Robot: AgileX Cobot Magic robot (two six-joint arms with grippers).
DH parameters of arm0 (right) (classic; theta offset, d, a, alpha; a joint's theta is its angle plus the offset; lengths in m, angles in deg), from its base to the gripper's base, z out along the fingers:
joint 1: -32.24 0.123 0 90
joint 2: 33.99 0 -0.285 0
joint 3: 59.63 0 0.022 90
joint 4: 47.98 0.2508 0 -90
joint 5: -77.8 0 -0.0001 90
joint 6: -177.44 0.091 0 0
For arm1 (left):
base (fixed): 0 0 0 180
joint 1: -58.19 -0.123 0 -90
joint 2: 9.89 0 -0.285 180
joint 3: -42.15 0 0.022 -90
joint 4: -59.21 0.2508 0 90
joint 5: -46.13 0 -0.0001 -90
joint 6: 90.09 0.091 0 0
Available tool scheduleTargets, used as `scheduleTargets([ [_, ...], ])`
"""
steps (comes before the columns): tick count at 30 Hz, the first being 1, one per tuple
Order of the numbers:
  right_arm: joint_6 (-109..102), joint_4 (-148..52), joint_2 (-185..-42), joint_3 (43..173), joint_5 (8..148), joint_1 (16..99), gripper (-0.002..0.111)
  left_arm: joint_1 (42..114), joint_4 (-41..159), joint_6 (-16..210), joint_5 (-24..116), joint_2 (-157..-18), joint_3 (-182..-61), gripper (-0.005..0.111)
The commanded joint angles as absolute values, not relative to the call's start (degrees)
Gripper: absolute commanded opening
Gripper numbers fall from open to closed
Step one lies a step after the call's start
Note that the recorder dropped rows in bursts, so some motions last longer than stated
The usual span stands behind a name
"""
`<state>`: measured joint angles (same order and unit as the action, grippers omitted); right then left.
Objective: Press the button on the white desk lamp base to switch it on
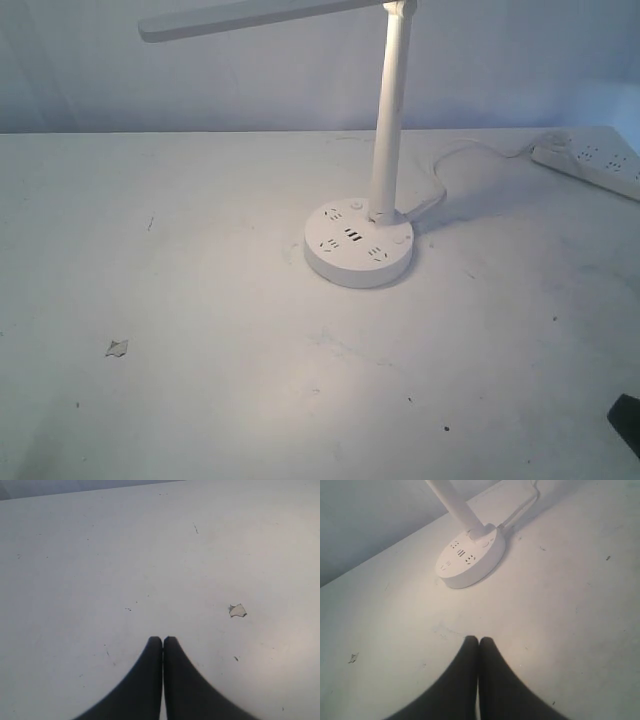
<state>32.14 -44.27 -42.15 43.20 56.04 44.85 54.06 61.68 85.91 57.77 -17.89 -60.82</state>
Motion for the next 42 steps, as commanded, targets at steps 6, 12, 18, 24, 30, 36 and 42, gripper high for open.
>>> scheduleTargets([
  [6,32.26,-44.4,-41.78,43.15,56.36,44.65,0.0,54.37,61.45,85.84,57.74,-17.67,-60.63,0.0],
  [12,29.15,-46.66,-41.78,43.15,56.24,37.92,0.0,54.37,61.45,85.84,57.74,-17.67,-60.63,0.0],
  [18,13.78,-46.71,-41.78,43.15,56.24,28.87,0.0,54.37,61.45,85.84,57.74,-17.67,-60.63,0.0],
  [24,-0.22,-46.71,-41.78,43.15,57.15,26.49,0.0,54.37,61.45,85.84,57.74,-17.67,-60.63,0.0],
  [30,-0.96,-46.71,-41.78,43.15,57.27,26.63,0.0,54.37,61.45,85.84,57.74,-17.67,-60.63,0.0],
  [36,-1.19,-46.71,-41.78,43.15,57.27,26.63,0.0,54.37,61.45,85.84,57.74,-17.67,-60.63,0.0],
  [42,-2.25,-46.71,-41.78,43.15,57.53,26.63,0.0,54.37,61.45,85.84,57.74,-17.67,-60.63,0.0],
])
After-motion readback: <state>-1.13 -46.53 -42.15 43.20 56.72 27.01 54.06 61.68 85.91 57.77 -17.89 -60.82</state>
